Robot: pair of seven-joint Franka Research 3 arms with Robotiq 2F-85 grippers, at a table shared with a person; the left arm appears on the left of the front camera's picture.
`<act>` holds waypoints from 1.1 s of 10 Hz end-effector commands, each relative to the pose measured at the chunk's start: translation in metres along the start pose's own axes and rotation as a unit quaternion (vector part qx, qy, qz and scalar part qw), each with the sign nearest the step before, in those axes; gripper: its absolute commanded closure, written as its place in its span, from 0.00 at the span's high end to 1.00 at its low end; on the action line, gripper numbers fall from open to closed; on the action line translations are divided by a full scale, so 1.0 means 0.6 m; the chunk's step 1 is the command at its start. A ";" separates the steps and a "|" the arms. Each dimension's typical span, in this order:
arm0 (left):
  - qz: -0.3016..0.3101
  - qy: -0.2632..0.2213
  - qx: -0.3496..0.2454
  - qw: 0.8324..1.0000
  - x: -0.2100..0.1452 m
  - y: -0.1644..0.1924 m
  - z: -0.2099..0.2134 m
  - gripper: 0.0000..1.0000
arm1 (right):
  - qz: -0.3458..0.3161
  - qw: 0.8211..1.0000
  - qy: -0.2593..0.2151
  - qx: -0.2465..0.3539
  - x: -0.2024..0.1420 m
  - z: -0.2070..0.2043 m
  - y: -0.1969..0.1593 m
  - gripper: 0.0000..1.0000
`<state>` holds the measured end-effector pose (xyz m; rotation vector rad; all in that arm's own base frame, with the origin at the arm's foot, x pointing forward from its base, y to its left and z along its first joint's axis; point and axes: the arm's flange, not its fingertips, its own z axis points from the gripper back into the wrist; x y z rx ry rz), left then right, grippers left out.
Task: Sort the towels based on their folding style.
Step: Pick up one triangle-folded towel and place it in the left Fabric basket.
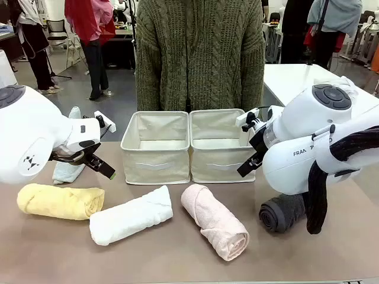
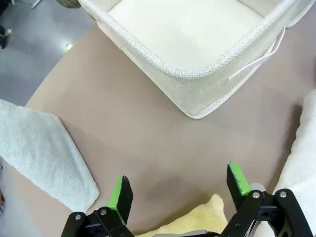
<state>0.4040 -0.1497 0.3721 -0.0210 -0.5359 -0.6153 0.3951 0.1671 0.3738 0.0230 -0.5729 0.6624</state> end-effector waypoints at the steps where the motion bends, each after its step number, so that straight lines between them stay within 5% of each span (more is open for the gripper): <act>1: 0.000 0.000 0.000 1.000 0.000 0.000 0.000 1.00 | 0.000 1.000 0.000 0.000 0.000 0.000 0.000 1.00; 11: 0.000 0.000 0.000 1.000 0.000 0.000 0.000 1.00 | 0.000 1.000 0.000 0.000 0.000 0.000 0.000 1.00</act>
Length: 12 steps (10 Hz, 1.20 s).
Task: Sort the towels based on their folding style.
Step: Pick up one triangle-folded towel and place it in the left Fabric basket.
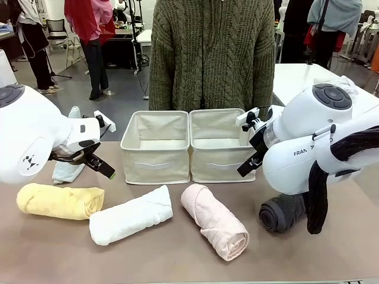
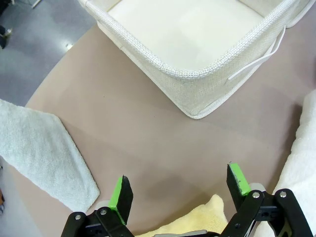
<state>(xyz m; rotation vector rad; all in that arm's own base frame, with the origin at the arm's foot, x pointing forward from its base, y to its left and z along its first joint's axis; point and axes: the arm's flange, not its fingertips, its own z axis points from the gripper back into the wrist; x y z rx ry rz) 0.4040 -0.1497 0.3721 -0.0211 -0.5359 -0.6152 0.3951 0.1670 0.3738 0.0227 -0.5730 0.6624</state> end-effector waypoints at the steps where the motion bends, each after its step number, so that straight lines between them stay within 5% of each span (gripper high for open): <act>1: 0.000 0.000 0.000 1.000 0.000 0.000 0.000 1.00 | 0.000 1.000 0.000 0.000 0.000 0.000 0.000 1.00; 3: -0.018 -0.009 -0.003 1.000 0.023 0.003 0.068 1.00 | 0.005 1.000 -0.013 -0.024 0.034 0.059 0.011 1.00; 8: -0.100 0.030 0.035 0.994 0.162 0.025 0.421 1.00 | -0.030 0.995 -0.013 -0.098 0.220 0.435 0.057 1.00; 10: -0.090 0.004 0.054 0.994 0.157 0.018 0.480 1.00 | -0.023 0.993 -0.005 -0.115 0.221 0.477 0.085 1.00; 12: -0.090 0.018 0.037 0.995 0.148 0.016 0.465 1.00 | -0.020 0.995 -0.029 -0.089 0.203 0.488 0.071 1.00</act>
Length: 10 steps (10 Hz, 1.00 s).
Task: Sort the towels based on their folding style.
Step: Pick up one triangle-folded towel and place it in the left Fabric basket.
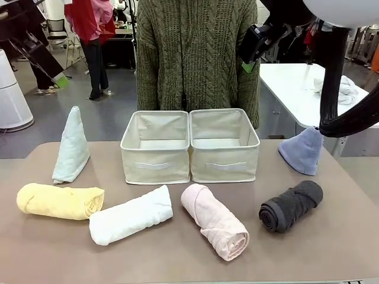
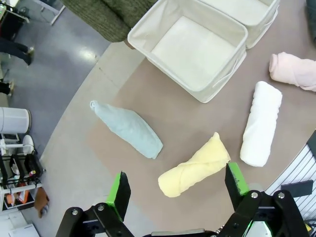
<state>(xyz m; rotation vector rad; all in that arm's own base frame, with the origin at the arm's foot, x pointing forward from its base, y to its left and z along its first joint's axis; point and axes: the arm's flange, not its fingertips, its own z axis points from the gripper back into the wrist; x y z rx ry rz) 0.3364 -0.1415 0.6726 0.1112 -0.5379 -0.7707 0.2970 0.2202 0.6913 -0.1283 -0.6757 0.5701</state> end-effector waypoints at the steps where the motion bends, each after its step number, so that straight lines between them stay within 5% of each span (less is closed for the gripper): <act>1: 0.000 0.004 -0.002 1.000 -0.009 -0.005 -0.024 1.00 | -0.002 1.000 -0.006 0.006 -0.014 -0.025 -0.007 1.00; 4: -0.001 0.010 -0.005 1.000 -0.006 -0.004 -0.021 1.00 | -0.004 1.000 0.004 0.002 -0.007 -0.015 -0.007 1.00; 5: -0.052 0.031 -0.119 0.991 -0.017 0.063 -0.034 1.00 | -0.013 0.988 0.022 0.149 -0.028 -0.026 -0.075 1.00; 7: -0.098 -0.032 -0.226 0.969 -0.055 0.164 -0.040 1.00 | -0.049 0.951 -0.045 0.301 -0.080 -0.029 -0.206 1.00; 9: -0.110 -0.154 -0.301 0.935 -0.109 0.266 -0.026 1.00 | -0.062 0.890 -0.158 0.422 -0.169 -0.012 -0.338 1.00; 10: -0.093 -0.191 -0.310 0.927 -0.141 0.309 -0.025 1.00 | -0.071 0.883 -0.193 0.423 -0.211 -0.005 -0.378 1.00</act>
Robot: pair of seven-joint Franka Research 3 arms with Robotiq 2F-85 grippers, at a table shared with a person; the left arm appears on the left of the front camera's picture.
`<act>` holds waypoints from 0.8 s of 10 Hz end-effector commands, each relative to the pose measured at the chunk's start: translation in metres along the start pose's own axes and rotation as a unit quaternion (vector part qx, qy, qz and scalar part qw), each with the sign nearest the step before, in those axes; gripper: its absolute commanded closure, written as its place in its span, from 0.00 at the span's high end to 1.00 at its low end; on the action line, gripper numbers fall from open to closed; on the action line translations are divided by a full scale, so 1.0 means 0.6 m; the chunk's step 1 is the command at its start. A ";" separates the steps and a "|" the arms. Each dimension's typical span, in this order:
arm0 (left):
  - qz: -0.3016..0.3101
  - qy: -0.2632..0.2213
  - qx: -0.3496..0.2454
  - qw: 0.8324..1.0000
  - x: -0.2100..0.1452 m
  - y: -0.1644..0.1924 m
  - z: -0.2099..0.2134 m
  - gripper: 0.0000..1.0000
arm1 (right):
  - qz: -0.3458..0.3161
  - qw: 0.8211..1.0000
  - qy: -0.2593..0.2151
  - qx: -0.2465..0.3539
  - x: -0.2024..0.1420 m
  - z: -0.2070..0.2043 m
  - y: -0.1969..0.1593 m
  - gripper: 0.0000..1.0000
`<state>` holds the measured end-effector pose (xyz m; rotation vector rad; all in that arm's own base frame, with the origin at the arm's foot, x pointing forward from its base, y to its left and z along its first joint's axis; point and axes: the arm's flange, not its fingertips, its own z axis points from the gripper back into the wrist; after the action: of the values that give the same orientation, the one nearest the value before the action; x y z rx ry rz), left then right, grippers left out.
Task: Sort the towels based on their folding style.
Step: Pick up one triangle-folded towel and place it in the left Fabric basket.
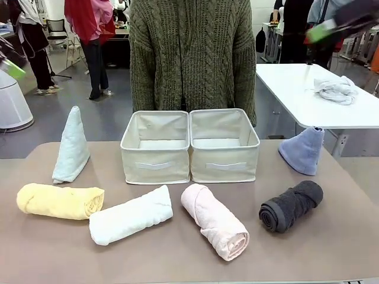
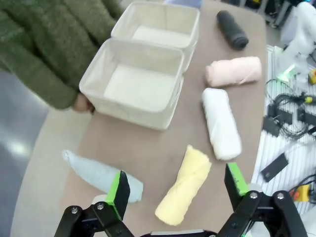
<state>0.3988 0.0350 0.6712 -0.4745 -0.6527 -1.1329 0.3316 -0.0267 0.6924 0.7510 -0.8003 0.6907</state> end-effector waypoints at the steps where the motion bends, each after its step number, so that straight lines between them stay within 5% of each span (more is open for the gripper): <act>1: 0.028 -0.064 -0.047 0.996 -0.033 0.054 0.043 1.00 | -0.021 0.998 -0.034 0.054 -0.050 0.050 -0.020 1.00; 4: 0.064 -0.157 0.009 0.986 -0.135 0.092 0.091 1.00 | -0.023 0.997 -0.072 0.025 -0.123 0.113 -0.034 1.00; 8: 0.080 -0.155 0.014 0.985 -0.206 0.096 0.127 1.00 | -0.047 0.996 -0.079 -0.012 -0.181 0.169 -0.049 1.00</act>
<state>0.4051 0.1870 0.6351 -0.6758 -0.8728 -0.8699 0.2654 -0.1492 0.6465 0.8350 -0.8819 0.5608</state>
